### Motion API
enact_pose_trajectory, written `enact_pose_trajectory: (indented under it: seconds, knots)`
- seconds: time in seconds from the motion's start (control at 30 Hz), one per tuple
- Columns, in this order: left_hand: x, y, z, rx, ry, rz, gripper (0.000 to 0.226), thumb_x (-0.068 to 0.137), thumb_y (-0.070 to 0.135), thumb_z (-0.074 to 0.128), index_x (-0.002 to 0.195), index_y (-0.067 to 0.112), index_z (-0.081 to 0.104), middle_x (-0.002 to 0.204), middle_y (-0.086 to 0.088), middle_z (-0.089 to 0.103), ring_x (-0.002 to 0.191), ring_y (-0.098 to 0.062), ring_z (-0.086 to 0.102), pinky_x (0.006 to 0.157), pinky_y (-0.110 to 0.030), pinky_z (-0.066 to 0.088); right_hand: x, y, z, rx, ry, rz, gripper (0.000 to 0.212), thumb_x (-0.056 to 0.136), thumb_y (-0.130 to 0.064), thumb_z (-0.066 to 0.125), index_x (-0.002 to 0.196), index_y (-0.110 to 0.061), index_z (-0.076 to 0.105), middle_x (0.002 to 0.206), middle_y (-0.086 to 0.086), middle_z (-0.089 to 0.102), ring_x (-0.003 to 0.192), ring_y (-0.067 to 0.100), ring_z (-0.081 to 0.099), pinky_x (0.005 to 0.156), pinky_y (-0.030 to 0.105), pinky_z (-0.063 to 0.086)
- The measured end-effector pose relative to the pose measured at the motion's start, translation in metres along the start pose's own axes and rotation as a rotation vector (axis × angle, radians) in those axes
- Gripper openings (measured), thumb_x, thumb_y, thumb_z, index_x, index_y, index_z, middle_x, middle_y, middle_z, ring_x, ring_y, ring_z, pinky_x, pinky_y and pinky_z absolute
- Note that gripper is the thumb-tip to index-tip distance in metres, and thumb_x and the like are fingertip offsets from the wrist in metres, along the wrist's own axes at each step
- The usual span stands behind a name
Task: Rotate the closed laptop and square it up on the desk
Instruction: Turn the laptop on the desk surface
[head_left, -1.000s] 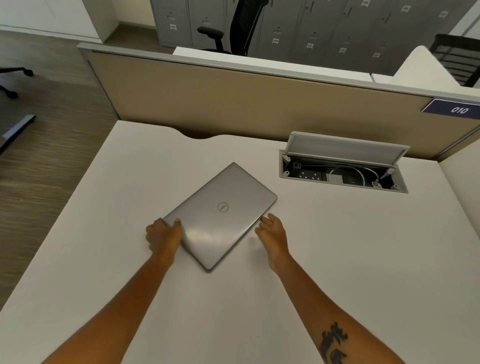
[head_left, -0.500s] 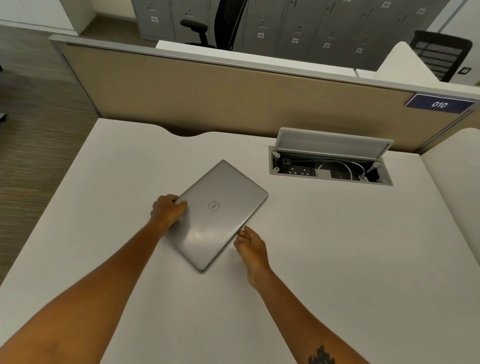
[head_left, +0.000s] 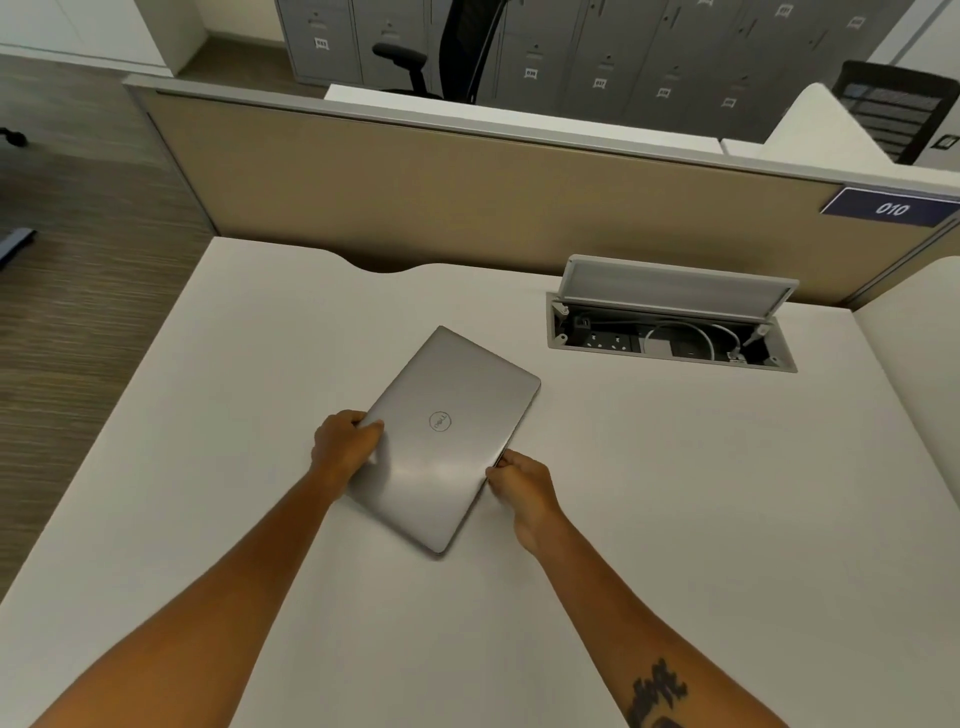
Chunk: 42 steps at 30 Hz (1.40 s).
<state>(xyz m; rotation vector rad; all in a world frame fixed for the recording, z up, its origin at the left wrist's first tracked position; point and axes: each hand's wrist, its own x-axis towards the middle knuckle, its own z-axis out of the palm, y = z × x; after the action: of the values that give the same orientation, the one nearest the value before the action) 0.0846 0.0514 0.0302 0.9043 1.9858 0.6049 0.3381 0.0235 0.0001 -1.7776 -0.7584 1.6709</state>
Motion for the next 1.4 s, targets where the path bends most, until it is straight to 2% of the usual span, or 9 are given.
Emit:
enact_pose_trajectory:
  seconds: [0.23,0.43,0.57,0.8,0.93,1.03,1.23,1.33,1.4]
  knots:
    - [-0.037,-0.018,0.010,-0.113,-0.013,-0.038,0.012,0.101,0.025,0.065,0.108,0.016,0.063,0.104,-0.003,0.061,0.102,-0.028,0.057,0.091,-0.036,0.044,0.008,-0.007,-0.019,0.023,0.010,-0.002,0.031,0.087,0.009,0.062,0.081,-0.015,0.080,0.078,-0.006,0.078,0.079,0.015,0.066,0.083,0.029,0.053]
    - [-0.066,-0.035,0.025,-0.167,-0.035,-0.088,0.020,0.101,0.025,0.064,0.115,0.012,0.067,0.107,-0.004,0.067,0.103,-0.028,0.061,0.091,-0.037,0.047,0.020,-0.018,-0.036,-0.108,0.016,-0.027,0.022,0.083,0.007,0.062,0.102,0.010,0.073,0.095,0.012,0.077,0.084,0.020,0.066,0.081,0.032,0.055]
    - [-0.081,-0.047,0.037,-0.218,-0.035,-0.144,0.032,0.099,0.028,0.066,0.122,0.006,0.071,0.118,-0.010,0.072,0.110,-0.032,0.067,0.097,-0.042,0.054,0.027,-0.028,-0.043,-0.197,0.019,-0.050,0.021,0.084,0.004,0.065,0.100,0.002,0.078,0.099,0.006,0.079,0.089,0.023,0.070,0.087,0.035,0.058]
    - [-0.102,-0.055,0.055,-0.314,-0.072,-0.173,0.021,0.078,0.037,0.066,0.082,0.017,0.061,0.087,-0.009,0.064,0.082,-0.027,0.060,0.091,-0.056,0.061,0.035,-0.044,-0.051,-0.345,-0.005,-0.105,0.026,0.084,0.006,0.062,0.108,0.013,0.071,0.110,0.027,0.075,0.095,0.033,0.069,0.098,0.038,0.056]
    - [-0.108,-0.060,0.070,-0.313,-0.075,-0.194,0.027,0.071,0.041,0.064,0.067,0.018,0.052,0.072,-0.007,0.055,0.073,-0.025,0.055,0.078,-0.049,0.060,0.038,-0.051,-0.051,-0.423,-0.013,-0.124,0.027,0.084,0.009,0.058,0.109,0.014,0.069,0.103,0.030,0.070,0.092,0.034,0.065,0.078,0.032,0.043]
    - [-0.114,-0.060,0.080,-0.356,-0.078,-0.219,0.027,0.069,0.043,0.067,0.071,0.019,0.055,0.073,-0.007,0.058,0.073,-0.024,0.057,0.088,-0.055,0.061,0.041,-0.054,-0.051,-0.483,-0.018,-0.129,0.023,0.083,0.008,0.057,0.102,0.011,0.071,0.088,0.010,0.060,0.086,0.022,0.052,0.074,0.030,0.039]
    - [-0.126,-0.052,0.095,-0.410,-0.080,-0.234,0.018,0.093,0.022,0.067,0.080,0.010,0.063,0.085,-0.015,0.069,0.078,-0.029,0.063,0.084,-0.043,0.060,0.048,-0.062,-0.048,-0.539,-0.023,-0.142,0.014,0.082,0.006,0.055,0.082,0.000,0.068,0.081,0.006,0.053,0.081,0.021,0.046,0.068,0.029,0.036]
    - [-0.122,-0.053,0.092,-0.355,-0.078,-0.233,0.023,0.091,0.027,0.067,0.077,0.009,0.066,0.091,-0.024,0.078,0.079,-0.034,0.069,0.093,-0.052,0.061,0.044,-0.063,-0.048,-0.560,-0.034,-0.152,0.025,0.086,0.005,0.054,0.087,-0.012,0.072,0.081,0.001,0.061,0.081,0.021,0.053,0.060,0.021,0.041]
    - [-0.114,-0.054,0.088,-0.299,-0.074,-0.211,0.027,0.095,0.027,0.066,0.075,0.010,0.066,0.096,-0.026,0.079,0.090,-0.042,0.075,0.093,-0.053,0.061,0.043,-0.060,-0.050,-0.570,-0.045,-0.180,0.038,0.088,0.004,0.056,0.115,-0.016,0.074,0.098,0.004,0.070,0.090,0.023,0.061,0.059,0.017,0.045]
